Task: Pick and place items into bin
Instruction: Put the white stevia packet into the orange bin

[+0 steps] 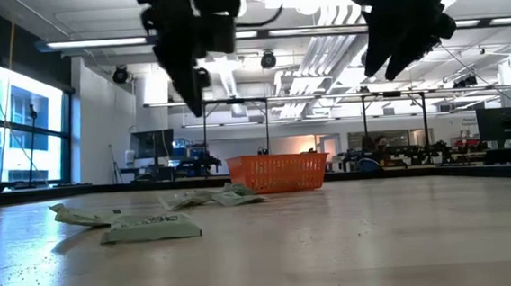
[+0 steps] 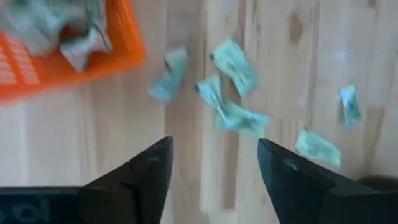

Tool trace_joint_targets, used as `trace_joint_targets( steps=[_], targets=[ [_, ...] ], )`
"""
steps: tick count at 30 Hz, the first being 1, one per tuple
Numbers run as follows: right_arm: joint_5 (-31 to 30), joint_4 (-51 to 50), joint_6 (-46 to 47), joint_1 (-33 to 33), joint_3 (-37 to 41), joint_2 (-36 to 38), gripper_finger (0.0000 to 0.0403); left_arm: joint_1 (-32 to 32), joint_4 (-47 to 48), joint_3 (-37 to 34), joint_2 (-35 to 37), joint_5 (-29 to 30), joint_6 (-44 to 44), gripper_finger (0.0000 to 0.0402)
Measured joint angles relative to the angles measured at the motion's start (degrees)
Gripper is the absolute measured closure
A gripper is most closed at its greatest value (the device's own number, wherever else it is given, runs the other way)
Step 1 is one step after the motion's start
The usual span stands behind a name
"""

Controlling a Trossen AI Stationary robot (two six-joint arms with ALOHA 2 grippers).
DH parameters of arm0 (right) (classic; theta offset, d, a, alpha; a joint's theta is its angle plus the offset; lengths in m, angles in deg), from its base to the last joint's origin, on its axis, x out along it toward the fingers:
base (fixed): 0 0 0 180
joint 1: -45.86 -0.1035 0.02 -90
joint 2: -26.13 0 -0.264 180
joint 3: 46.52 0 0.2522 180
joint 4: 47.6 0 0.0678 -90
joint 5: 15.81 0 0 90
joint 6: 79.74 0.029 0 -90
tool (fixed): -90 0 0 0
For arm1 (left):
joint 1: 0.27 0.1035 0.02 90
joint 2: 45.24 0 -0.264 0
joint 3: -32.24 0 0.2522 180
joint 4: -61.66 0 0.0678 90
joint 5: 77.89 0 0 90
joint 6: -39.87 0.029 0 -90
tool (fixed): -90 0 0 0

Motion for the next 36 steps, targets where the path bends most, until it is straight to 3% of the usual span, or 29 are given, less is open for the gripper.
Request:
trace_joint_targets(
  steps=[3, 7, 10, 15, 20, 27, 36],
  targets=[
    [0.3, 2.5, 0.6, 0.0, 1.0, 0.0, 0.0139, -4.8, 1.9, -2.6, 2.4, 7.8, -6.7, 0.0161],
    [1.0, 3.1, 1.4, 0.0, 1.3, 0.0, 0.0139, -11.9, 5.3, -5.4, 3.5, 16.7, -22.2, 0.0178],
    [1.4, 3.0, 1.1, 0.6, 1.0, 0.0, 0.0139, -15.2, 7.7, -6.1, 3.3, 15.3, -32.0, 0.0177],
    [5.2, 2.5, -0.6, 3.5, 1.0, 0.0, 0.0139, -16.4, 4.8, -6.3, 1.5, 8.9, -41.9, 0.0174],
    [5.2, -0.5, -1.9, 5.1, 1.0, 0.0, 0.0139, -18.8, 3.6, -6.3, -1.9, 6.7, -56.2, 0.0182],
    [5.2, -12.4, -7.9, 1.2, 1.0, 1.0, 0.0139, -26.9, -7.6, -6.3, -6.3, 5.6, -75.4, 0.0184],
    [0.9, -16.4, -3.4, -2.2, 1.0, 9.8, 0.0139, -31.2, -6.7, -6.2, -10.4, 8.8, -83.1, 0.0183]
  ],
)
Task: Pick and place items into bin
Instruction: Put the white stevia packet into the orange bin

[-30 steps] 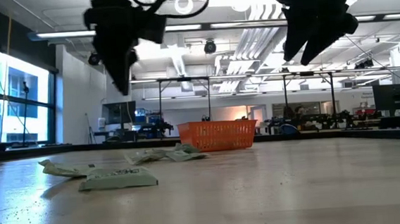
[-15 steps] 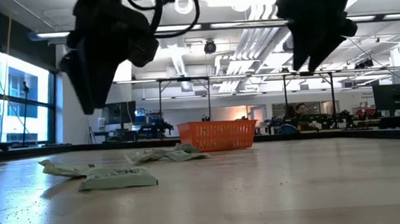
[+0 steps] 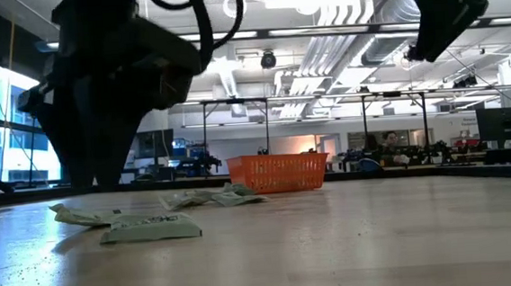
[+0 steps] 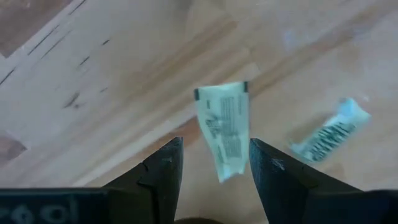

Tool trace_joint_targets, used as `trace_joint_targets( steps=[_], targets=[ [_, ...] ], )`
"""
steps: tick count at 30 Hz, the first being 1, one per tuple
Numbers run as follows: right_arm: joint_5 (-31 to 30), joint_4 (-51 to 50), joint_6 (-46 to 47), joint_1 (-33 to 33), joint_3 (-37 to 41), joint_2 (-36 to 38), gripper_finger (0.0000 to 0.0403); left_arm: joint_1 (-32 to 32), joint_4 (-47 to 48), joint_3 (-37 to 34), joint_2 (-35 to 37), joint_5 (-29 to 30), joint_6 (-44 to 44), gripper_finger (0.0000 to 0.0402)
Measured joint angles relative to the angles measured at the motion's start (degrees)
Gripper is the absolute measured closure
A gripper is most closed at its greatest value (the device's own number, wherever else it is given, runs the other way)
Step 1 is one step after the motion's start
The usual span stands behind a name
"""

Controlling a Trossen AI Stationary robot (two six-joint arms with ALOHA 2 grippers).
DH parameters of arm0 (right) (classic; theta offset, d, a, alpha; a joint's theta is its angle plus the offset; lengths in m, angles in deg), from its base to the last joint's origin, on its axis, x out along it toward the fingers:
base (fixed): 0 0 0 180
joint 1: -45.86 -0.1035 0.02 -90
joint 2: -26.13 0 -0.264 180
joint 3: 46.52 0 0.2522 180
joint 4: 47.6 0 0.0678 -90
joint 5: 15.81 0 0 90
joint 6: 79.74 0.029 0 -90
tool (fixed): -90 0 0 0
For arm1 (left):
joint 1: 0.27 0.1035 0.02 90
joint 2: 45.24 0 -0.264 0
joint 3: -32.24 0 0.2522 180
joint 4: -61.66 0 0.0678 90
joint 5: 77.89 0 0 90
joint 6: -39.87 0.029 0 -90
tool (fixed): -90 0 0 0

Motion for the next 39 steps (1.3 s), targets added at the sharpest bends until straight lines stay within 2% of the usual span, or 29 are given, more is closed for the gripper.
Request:
trace_joint_targets(
  steps=[8, 20, 26, 30, 35, 37, 39],
  targets=[
    [-4.1, -0.3, 2.3, 0.0, 0.0, 4.6, 0.0139, 0.9, 0.5, 0.0, -1.1, -1.7, -0.3, 0.0183],
    [-4.6, 0.2, 2.5, 0.1, 0.0, 4.4, 0.0139, 0.8, -4.2, 0.2, -3.9, -2.6, -0.3, 0.0183],
    [-5.0, 0.7, 2.5, 0.1, 0.3, 4.4, 0.0139, 0.9, -3.5, 0.4, -5.5, -3.7, 0.0, 0.0189],
    [-6.5, 0.9, 2.5, 0.1, 0.3, 4.4, 0.0139, 0.9, -3.0, 0.2, -5.6, -3.1, 0.6, 0.0233],
    [-7.5, 0.9, 2.5, 0.1, 0.3, 4.4, 0.0139, 0.8, -2.9, 0.2, -5.6, -1.9, 3.5, 0.0338],
    [-7.5, 1.0, 2.5, 0.1, 0.3, 4.4, 0.0139, 0.8, -2.2, 1.3, -5.5, 0.2, 4.1, 0.0376],
    [-7.5, 1.0, 2.5, -0.3, 0.3, 4.6, 0.0139, 0.6, -1.1, 4.0, -5.7, 4.5, 5.8, 0.0379]
  ],
)
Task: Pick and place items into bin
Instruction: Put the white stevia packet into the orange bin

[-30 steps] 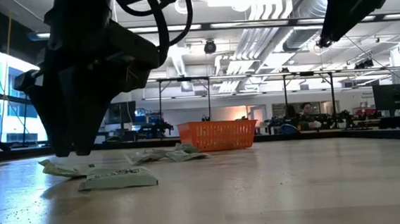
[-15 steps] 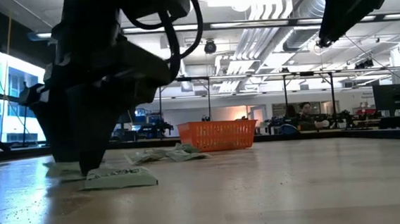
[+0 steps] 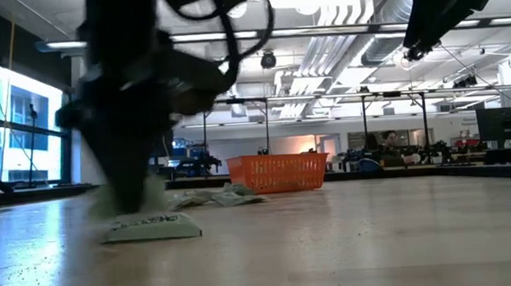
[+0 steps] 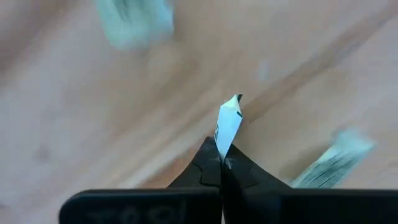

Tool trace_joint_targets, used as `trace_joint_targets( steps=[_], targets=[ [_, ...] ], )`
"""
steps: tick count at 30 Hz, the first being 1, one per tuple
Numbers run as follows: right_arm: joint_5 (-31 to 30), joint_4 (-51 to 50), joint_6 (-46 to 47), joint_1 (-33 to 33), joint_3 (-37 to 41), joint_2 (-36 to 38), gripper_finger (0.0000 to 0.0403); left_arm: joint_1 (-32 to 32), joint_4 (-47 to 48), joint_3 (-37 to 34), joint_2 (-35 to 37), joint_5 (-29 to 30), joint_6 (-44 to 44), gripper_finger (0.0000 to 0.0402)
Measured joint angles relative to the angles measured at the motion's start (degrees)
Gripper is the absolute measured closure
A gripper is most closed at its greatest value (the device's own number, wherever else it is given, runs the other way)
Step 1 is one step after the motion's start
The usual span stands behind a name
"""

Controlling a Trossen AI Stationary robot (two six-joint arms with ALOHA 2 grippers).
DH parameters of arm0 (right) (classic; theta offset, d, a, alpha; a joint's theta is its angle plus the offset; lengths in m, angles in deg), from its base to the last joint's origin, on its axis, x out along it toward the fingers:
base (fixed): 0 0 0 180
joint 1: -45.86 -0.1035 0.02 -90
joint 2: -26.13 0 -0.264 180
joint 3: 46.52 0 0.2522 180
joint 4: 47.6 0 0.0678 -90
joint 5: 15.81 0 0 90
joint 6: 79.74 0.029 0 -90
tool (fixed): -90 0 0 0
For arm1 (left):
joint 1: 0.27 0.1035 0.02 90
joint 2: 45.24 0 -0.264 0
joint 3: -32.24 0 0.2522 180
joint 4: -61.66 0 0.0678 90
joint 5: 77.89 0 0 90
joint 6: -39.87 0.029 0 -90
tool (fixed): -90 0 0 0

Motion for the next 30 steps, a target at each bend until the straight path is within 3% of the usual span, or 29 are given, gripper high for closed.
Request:
trace_joint_targets(
  steps=[6, 11, 16, 20, 22, 26, 30],
  targets=[
    [0.0, -3.1, 3.2, -2.8, 0.0, 1.7, 0.0139, 5.0, 9.4, 11.3, 0.8, 8.1, 11.8, 0.0365],
    [0.0, -6.8, 6.6, -4.7, 0.0, 2.6, 0.0139, 13.6, 8.9, 19.5, 0.9, 16.0, 30.4, 0.038],
    [0.0, -6.6, 7.6, -7.8, 0.0, 2.6, 0.0139, 23.9, -4.5, 20.8, 0.1, 8.7, 50.8, 0.0367],
    [0.9, -5.7, 10.6, -9.5, 0.0, 2.5, 0.0139, 30.4, -5.2, 20.7, -2.7, 3.7, 58.9, 0.0374],
    [1.6, -5.7, 12.5, -10.0, 0.0, 2.5, 0.0139, 32.4, -4.1, 20.6, -3.3, 4.0, 63.3, 0.0372],
    [2.4, -4.7, 14.6, -10.4, 0.0, 2.5, 0.0139, 33.2, -2.3, 20.6, -3.4, 11.3, 65.2, 0.0321],
    [2.3, -3.7, 14.7, -10.4, -0.1, 2.4, 0.0139, 33.1, -2.4, 20.6, -3.2, 11.7, 64.8, 0.0241]
  ],
)
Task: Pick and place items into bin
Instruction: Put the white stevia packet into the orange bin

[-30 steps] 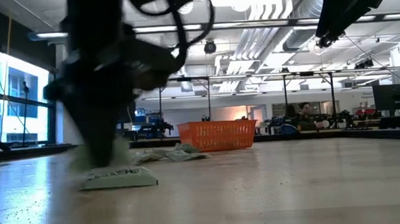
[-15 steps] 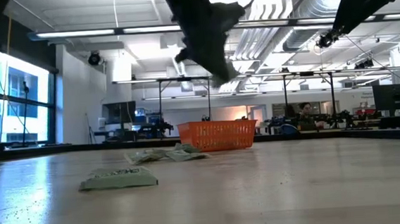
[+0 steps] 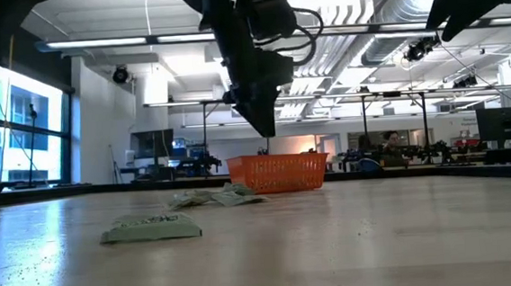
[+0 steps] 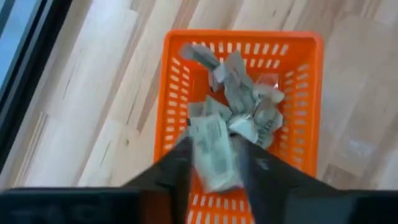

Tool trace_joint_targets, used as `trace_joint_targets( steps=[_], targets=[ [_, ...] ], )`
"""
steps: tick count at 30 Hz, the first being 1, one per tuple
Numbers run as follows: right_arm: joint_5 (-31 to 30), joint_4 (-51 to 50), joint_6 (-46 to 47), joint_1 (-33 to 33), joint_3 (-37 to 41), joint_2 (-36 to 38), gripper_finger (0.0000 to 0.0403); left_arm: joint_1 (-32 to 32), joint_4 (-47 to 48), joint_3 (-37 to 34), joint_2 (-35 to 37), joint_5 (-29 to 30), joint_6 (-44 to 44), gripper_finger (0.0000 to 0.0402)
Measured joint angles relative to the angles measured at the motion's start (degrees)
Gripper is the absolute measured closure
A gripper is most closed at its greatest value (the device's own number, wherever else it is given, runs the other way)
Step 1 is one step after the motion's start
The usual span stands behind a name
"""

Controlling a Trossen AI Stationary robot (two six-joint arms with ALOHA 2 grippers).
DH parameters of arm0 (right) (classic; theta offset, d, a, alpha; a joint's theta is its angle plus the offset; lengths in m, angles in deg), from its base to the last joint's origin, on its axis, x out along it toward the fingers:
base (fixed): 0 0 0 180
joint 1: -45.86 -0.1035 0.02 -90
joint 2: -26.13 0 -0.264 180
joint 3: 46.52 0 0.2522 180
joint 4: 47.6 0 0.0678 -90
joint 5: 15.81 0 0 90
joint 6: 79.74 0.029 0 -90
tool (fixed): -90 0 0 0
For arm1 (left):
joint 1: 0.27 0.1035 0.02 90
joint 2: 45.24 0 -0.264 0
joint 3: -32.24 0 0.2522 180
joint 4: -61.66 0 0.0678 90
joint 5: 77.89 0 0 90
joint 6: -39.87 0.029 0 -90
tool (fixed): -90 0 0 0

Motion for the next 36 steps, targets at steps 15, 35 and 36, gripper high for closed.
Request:
trace_joint_targets(
  steps=[15, 35, 36],
  targets=[
    [-0.7, -0.5, -4.1, -0.5, 0.0, -0.3, 0.0139, -28.8, 18.8, 0.5, 3.2, -12.4, -8.7, 0.0138],
    [1.2, -0.6, -11.4, -2.9, 0.0, -0.3, 0.0139, -39.5, -2.7, -12.7, -1.3, -4.9, -28.0, 0.0137],
    [1.1, -0.6, -11.0, -3.3, 0.0, -0.3, 0.0139, -39.2, -3.0, -12.9, -1.3, -5.2, -28.1, 0.0137]
  ],
)
